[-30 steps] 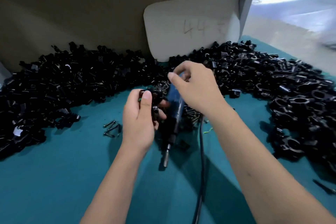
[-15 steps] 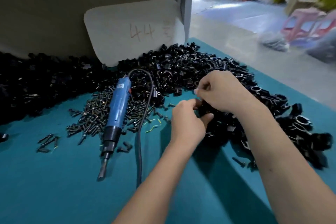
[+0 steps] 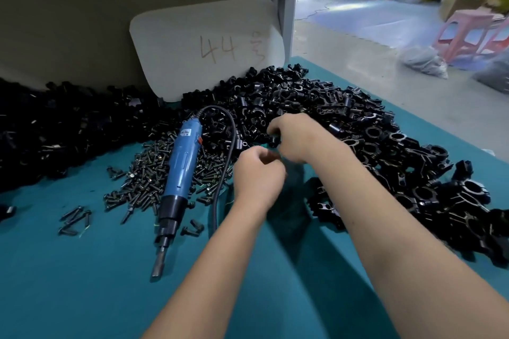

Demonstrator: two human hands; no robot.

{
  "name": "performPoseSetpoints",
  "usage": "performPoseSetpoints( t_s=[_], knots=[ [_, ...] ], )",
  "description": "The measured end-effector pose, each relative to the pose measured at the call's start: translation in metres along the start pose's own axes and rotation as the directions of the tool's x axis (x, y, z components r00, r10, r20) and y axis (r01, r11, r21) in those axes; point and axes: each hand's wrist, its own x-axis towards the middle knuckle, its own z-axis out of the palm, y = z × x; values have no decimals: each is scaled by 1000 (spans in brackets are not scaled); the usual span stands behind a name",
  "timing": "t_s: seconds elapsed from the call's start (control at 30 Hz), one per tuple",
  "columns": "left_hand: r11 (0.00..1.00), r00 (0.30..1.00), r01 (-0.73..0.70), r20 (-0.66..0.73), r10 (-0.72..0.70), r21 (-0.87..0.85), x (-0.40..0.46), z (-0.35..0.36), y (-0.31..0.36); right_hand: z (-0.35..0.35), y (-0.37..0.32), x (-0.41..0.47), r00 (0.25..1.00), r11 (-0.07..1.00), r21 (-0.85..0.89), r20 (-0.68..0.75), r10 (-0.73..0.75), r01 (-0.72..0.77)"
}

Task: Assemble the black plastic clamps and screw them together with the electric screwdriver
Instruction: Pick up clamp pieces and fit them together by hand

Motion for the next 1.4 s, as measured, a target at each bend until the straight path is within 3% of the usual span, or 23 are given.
performPoseSetpoints(
  t_s=[0.1,0.23,0.37,0.43,0.53,0.63,0.7,0.8,0.9,1.0,1.1,1.3,1.37,1.4],
  knots=[
    [999,996,7,-88,-3,53,3,-8,2,16,-11,17,999,998,-56,53,13,-10],
    [997,990,-16,-138,26,72,3,-12,2,23,-14,23,996,996,-28,-11,83,-84],
    [965,969,-207,-104,225,159,5,-20,2,14,-21,24,986,985,-53,8,165,-164],
    [920,929,-324,-110,354,220,5,-32,4,6,-27,23,983,985,-20,-69,172,-174],
    [859,848,-438,-197,492,264,6,-63,7,-3,-46,21,947,967,253,-303,104,-26],
    [837,765,-463,-346,543,290,5,-109,3,1,-89,11,948,761,625,-316,45,172],
    [835,698,-425,-460,548,351,5,-146,-6,14,-121,7,964,638,737,-264,-32,223],
    [841,585,-248,-618,525,481,2,-204,-29,39,-159,3,959,615,736,-202,-200,283],
    [795,512,98,-716,475,598,-4,-254,-54,58,-184,1,927,628,695,-161,-338,349],
    [724,561,405,-777,285,558,-5,-285,-71,74,-205,2,900,614,698,-102,-425,369],
    [719,627,470,-767,137,512,-3,-291,-78,86,-217,2,889,643,667,-64,-454,377],
    [781,626,284,-725,288,556,2,-282,-84,95,-211,2,895,651,675,-30,-445,346],
    [879,627,157,-733,263,450,4,-281,-83,91,-206,2,910,574,769,-24,-413,281],
    [951,652,42,-730,206,306,6,-280,-81,88,-204,2,918,504,831,-18,-396,234]
  ],
)
